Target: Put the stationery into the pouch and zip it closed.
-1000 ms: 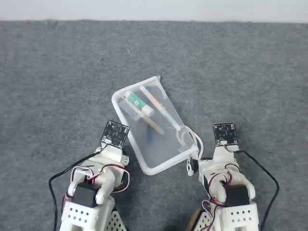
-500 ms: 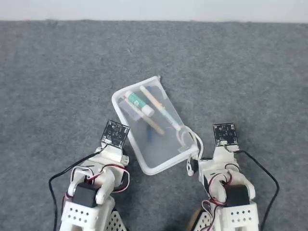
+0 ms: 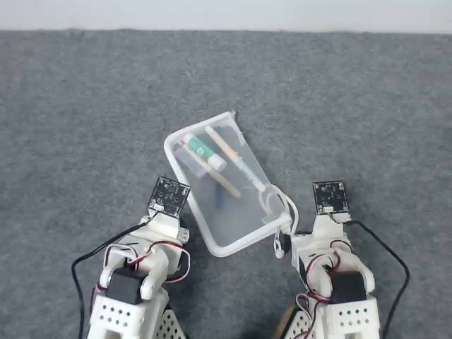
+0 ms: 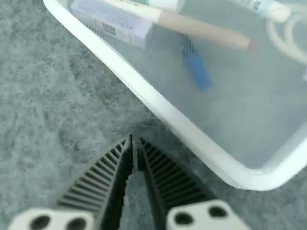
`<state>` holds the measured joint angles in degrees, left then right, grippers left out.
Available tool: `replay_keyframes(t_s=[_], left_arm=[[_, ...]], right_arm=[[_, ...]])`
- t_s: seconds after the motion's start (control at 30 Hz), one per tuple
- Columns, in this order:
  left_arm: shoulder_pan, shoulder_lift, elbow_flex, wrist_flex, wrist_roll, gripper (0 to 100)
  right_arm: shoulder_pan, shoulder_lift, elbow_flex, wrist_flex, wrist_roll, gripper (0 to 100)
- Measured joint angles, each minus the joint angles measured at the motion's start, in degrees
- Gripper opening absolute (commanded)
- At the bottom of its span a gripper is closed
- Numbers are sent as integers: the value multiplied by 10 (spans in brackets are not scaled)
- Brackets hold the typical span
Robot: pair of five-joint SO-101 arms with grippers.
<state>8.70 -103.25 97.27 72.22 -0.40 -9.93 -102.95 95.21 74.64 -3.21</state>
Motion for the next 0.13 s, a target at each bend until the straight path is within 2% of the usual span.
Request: replay_keyframes(t_s=[0.13], left_arm=[[0, 0, 0, 0, 0, 12]], right_arm=[[0, 0, 0, 0, 0, 7]])
